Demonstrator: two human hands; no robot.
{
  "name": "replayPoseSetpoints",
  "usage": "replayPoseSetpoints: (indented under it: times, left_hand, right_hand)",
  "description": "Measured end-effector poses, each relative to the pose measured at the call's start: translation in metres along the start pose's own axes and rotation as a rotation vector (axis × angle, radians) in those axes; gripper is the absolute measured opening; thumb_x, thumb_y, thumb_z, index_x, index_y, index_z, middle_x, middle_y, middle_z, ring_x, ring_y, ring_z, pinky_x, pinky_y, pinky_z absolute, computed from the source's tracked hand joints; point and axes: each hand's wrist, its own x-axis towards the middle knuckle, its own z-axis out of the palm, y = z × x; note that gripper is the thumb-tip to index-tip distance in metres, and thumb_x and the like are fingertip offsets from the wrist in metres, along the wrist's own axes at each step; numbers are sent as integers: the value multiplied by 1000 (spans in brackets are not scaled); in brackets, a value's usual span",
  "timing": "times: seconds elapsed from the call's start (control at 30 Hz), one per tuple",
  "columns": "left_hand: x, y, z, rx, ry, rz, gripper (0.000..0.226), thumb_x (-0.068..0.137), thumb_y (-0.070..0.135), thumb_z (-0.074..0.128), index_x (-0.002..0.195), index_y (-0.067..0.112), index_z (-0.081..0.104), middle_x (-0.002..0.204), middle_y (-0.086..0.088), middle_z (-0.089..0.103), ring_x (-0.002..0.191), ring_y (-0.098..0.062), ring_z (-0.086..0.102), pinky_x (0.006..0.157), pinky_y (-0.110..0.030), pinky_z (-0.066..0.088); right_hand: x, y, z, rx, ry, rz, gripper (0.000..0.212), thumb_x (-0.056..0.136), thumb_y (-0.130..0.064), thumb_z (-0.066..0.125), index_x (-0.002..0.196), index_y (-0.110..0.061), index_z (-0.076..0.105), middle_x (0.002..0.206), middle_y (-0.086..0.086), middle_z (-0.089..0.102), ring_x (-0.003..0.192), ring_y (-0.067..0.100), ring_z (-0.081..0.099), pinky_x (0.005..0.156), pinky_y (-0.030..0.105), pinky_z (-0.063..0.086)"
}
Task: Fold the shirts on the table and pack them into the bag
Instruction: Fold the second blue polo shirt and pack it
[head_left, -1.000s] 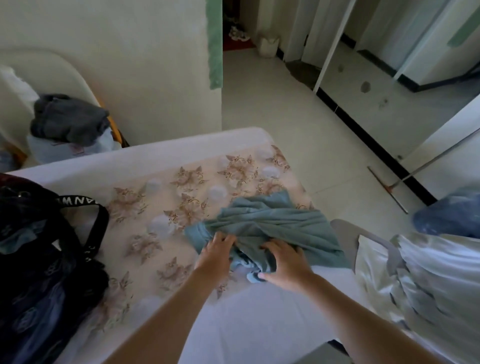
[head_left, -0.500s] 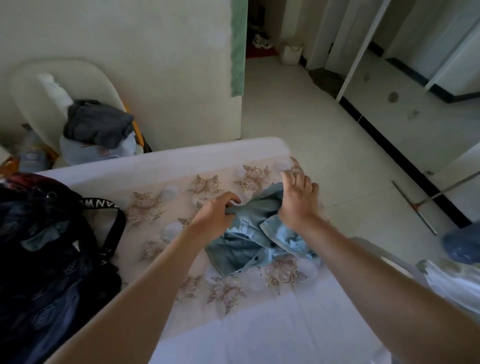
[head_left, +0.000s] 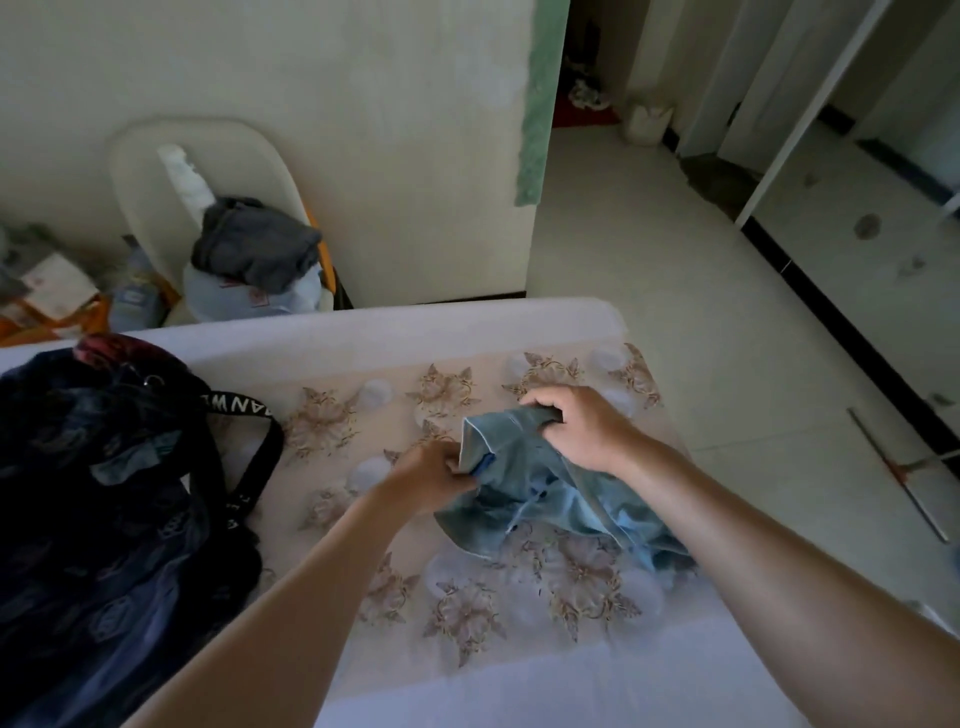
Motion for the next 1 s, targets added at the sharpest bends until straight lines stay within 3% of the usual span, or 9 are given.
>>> replayPoseSetpoints:
  times: [0.07,0.17,0.33,0.5,0.6,0.7,0.83,0.9,1.0]
  left_hand:
    - [-5,12,-9,-116,107,43,13,87,37,63,93,26,60,84,-2,63,87,-30,65,69,-33,51]
    - [-25,29,-44,-266,304,113,8,98,28,52,96,26,59,86,-3,66,81,-29,65,65,-33,49]
    - [-87,56,-125,23,576,243,13,105,29,37,106,22,48,86,-14,65,75,-35,62,62,-43,51]
    - [-154,74,-202,130,722,214,10,100,11,41,109,8,45,96,-21,66,84,-38,66,62,-36,45]
    - [-193,83,-243,-572,603,284,18,101,7,40,112,6,54,87,-15,66,58,-30,69,50,-33,57]
    - [-239,83,-273,-1001,466,483,39,96,-13,42,126,5,59,96,-15,67,70,-18,71,69,-25,60]
    - [-284,72,-300,-544,665,719,70,75,-10,69,140,9,48,114,-6,63,108,-20,61,97,-26,47]
    - [-309,77,-306,-298,856,704,67,77,-6,68,139,14,52,118,0,62,110,-16,60,93,-19,43]
    - [-347,85,-316,-222,1140,674,41,82,0,63,116,22,68,108,9,65,95,-8,59,75,-8,40]
  right_hand:
    - [0,-15,-17,-26,43,-2,34,81,2,63,96,-28,69,93,-15,69,88,8,63,80,31,52]
    - [-8,-44,-44,-163,200,-20,16,86,-20,72,97,-28,64,95,-18,62,88,8,58,69,10,36]
    - [-25,-111,-80,-145,340,-50,20,89,-40,66,81,-33,49,78,-12,60,73,14,58,59,30,40]
    - [-41,-197,-107,-393,456,-155,18,92,-29,63,81,-24,49,75,-11,51,73,20,58,54,28,33]
    - [-55,-241,-121,-435,494,-164,17,89,-37,65,97,-24,57,87,-7,62,81,20,61,64,34,47]
    - [-73,-280,-133,-348,534,-149,29,81,-56,68,96,-34,56,88,-15,64,81,10,61,64,30,46]
    - [-97,-325,-147,-45,497,-229,33,78,-55,75,106,-41,67,102,-20,70,93,0,65,80,30,52]
    - [-106,-345,-152,30,493,-255,18,86,-46,74,97,-31,73,93,-11,74,86,6,70,75,28,52]
    - [-115,-367,-156,105,550,-285,43,89,-46,70,92,-3,72,91,18,73,87,34,70,68,38,52]
